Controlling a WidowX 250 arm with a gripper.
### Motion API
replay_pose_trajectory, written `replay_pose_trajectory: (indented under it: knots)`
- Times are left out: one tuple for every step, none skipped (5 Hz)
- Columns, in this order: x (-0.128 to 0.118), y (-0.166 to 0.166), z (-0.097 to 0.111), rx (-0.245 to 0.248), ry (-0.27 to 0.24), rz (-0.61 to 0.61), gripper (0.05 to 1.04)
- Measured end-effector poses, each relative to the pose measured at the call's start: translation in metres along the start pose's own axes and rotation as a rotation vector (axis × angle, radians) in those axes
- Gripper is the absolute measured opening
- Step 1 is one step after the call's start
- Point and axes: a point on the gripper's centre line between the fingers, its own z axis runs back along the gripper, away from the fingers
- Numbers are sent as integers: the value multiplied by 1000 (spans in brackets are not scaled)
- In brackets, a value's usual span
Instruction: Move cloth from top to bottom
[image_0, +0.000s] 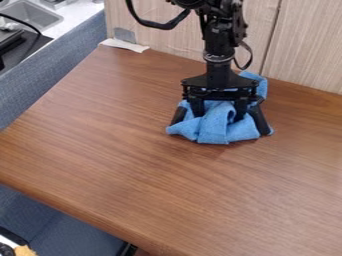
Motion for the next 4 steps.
replay_pose_trajectory:
  knots:
    - [-17, 5, 0, -1, 8, -10, 1001]
    - [-34, 7, 0, 5, 19, -58, 1001]
    - [-54, 12, 0, 9, 31, -94, 1001]
    - [-77, 17, 0, -5, 75, -122, 1001]
